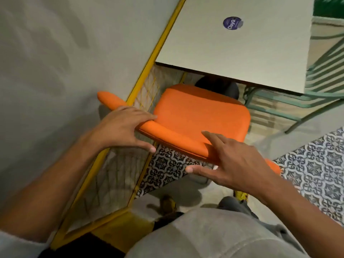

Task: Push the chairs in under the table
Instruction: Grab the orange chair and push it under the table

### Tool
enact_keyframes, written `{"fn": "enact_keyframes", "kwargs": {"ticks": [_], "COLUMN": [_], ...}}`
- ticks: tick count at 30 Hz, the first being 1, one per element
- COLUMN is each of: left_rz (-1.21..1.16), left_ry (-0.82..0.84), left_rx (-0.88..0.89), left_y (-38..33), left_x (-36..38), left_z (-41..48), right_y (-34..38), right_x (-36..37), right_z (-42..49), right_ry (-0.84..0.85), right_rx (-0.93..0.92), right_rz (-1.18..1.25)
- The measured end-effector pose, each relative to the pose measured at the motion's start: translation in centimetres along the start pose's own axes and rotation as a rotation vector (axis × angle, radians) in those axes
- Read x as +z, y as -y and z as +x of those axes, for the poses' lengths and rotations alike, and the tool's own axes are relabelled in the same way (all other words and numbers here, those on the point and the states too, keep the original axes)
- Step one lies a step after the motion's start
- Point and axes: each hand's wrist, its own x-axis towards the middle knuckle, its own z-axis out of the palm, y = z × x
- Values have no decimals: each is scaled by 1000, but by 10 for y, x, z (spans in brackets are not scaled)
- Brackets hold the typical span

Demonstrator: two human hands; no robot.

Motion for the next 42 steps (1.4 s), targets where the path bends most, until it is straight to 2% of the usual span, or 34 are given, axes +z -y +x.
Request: {"fn": "enact_keyframes", "kwargs": {"ticks": [5,7,10,17,20,28,42], "left_rz": [78,112,142,155,90,149,151], "left_ry": [-21,-90,-205,-392,-427,-473,-550], "left_rx": [-52,-40,12,22,39,97,97], "left_y": [30,35,33,21,27,29,31], "left_x": [5,15,29,52,61,49,49], "left_z": [31,33,26,8,2,16,24], "right_y": [34,37,37,20,23,21,10], "right_x": [34,43,50,50,57,50,58], "right_z": [8,14,10,-3,-3,9,14], "right_ry": [-116,-160,-253,-292,-319,-319,-360], "right_rx": [214,252,222,182,174,213,214], "right_rz": [-162,-198,-229,-245,-288,-313,-311]}}
